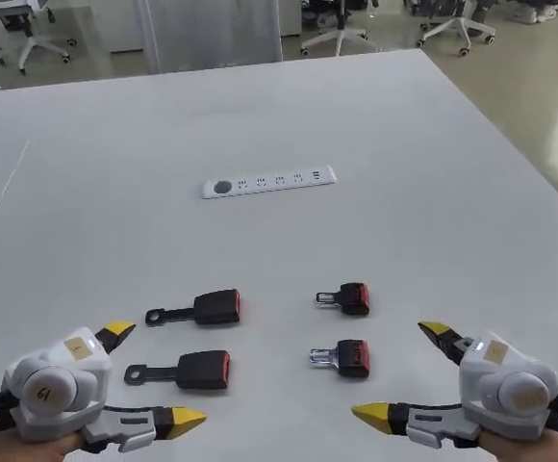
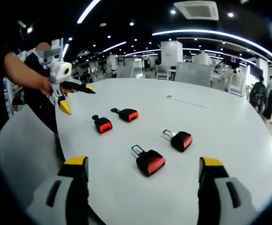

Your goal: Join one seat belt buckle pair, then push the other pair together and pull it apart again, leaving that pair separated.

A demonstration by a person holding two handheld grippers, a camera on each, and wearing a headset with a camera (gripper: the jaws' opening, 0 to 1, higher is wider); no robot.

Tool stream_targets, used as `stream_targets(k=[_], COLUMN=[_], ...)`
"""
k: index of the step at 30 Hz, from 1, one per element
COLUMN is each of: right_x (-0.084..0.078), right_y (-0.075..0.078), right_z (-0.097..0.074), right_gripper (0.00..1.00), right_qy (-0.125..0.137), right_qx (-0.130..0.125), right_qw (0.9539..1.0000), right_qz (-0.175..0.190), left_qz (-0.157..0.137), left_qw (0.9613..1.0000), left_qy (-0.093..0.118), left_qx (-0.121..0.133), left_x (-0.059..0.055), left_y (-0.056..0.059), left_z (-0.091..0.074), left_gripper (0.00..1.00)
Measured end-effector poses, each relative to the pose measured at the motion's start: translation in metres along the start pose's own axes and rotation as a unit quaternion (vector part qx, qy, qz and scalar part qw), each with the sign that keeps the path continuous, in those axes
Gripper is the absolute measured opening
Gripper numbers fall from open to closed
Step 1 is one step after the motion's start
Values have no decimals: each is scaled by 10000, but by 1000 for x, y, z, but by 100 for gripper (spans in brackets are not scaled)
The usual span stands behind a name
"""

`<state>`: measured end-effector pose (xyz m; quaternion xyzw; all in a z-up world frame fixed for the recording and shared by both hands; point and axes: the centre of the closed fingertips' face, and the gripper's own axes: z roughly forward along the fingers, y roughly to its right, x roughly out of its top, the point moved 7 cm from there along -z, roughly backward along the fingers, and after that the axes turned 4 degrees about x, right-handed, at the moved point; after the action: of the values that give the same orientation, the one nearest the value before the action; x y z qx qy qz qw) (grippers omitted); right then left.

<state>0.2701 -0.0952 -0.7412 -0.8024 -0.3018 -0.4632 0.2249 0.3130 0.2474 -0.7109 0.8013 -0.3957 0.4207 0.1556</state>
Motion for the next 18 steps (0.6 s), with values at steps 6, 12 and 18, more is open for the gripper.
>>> stream_targets(k=[6, 12, 18], right_x=[-2, -2, -2], right_y=[1, 2, 5], right_z=[3, 6, 13], right_gripper=[98, 98, 96], right_qy=[-27, -59, -122], right_qx=[76, 160, 301], right_qw=[10000, 9999, 9995], right_qz=[15, 9, -14], left_qz=[58, 170, 324], left_qw=[10000, 9997, 9990], left_qy=[-8, -69, -130], left_qx=[-60, -152, -274], left_x=[2, 3, 4], left_y=[-2, -1, -3], left_z=[5, 11, 18], left_gripper=[100, 100, 100])
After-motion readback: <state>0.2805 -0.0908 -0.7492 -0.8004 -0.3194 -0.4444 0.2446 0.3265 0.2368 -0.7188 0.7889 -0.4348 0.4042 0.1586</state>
